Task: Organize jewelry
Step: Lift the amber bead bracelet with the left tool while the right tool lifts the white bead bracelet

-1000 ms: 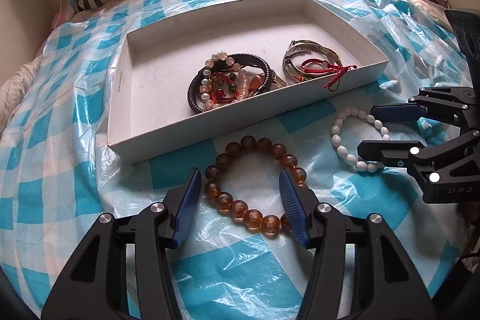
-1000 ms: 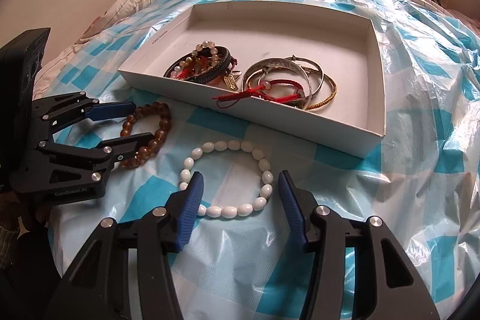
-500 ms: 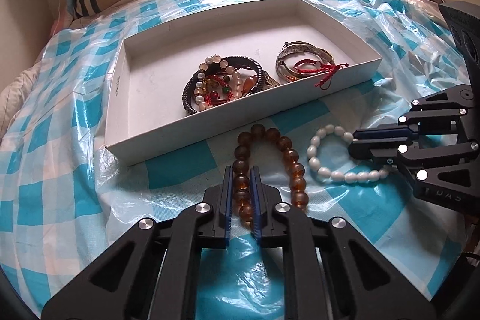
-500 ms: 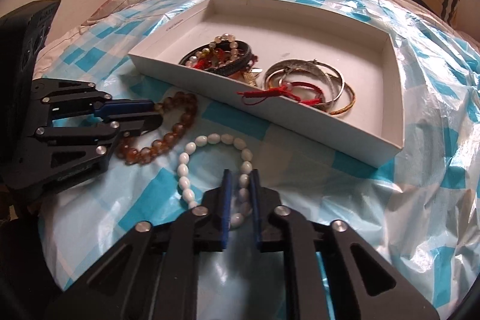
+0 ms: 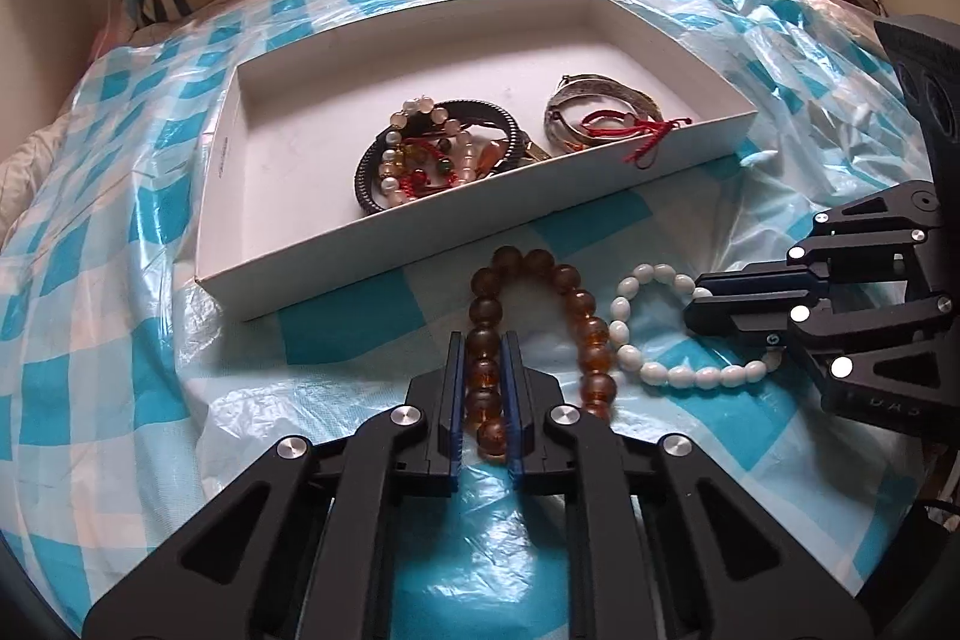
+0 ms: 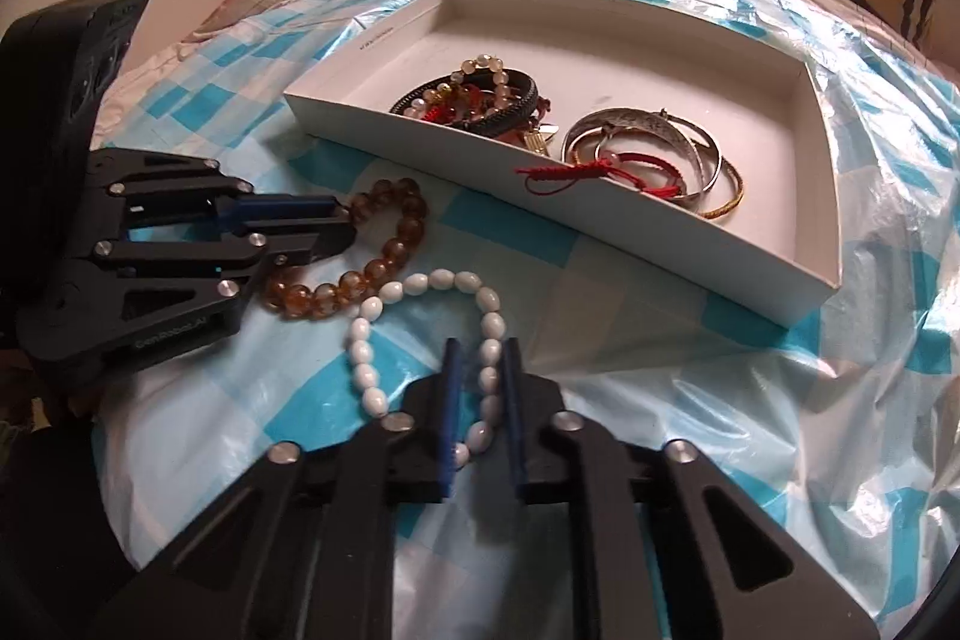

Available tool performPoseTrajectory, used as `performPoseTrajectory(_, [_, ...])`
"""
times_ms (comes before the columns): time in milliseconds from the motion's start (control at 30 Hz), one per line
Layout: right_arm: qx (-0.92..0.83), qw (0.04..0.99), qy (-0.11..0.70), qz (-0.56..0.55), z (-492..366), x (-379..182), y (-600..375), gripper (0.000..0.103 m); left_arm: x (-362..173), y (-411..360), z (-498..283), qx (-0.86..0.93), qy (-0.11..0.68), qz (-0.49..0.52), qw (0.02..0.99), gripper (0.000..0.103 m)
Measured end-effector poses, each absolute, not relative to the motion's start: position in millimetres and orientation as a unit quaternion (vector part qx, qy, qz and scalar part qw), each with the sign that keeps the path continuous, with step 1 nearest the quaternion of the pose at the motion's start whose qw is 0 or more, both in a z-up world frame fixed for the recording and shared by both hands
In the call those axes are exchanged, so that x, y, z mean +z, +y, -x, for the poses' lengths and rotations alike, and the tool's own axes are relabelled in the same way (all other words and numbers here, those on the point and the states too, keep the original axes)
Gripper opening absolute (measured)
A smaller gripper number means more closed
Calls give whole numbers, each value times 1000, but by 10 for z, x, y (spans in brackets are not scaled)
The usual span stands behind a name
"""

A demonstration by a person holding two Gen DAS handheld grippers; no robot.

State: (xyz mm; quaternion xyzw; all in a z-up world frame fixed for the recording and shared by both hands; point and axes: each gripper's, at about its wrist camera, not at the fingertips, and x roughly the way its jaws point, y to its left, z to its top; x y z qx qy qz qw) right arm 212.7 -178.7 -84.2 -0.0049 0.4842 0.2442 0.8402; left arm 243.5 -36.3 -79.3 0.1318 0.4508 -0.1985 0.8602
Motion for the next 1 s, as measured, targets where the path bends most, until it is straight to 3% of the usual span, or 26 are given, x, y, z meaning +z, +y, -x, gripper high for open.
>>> performPoseTrajectory(233, [313, 804, 435, -257, -1785, -679, -2322, 8, -403, -127, -2189, -209, 436, -74, 872, 10])
performPoseTrajectory(467, [343, 777, 356, -388, -1402, -397, -2606, 8, 79, 20, -1845, -227, 405, -21, 885, 10])
performPoseTrajectory(1000, [343, 847, 267, -307, -866, 681, -2630, 8, 814, 13, -1154, -195, 314, -4, 929, 10])
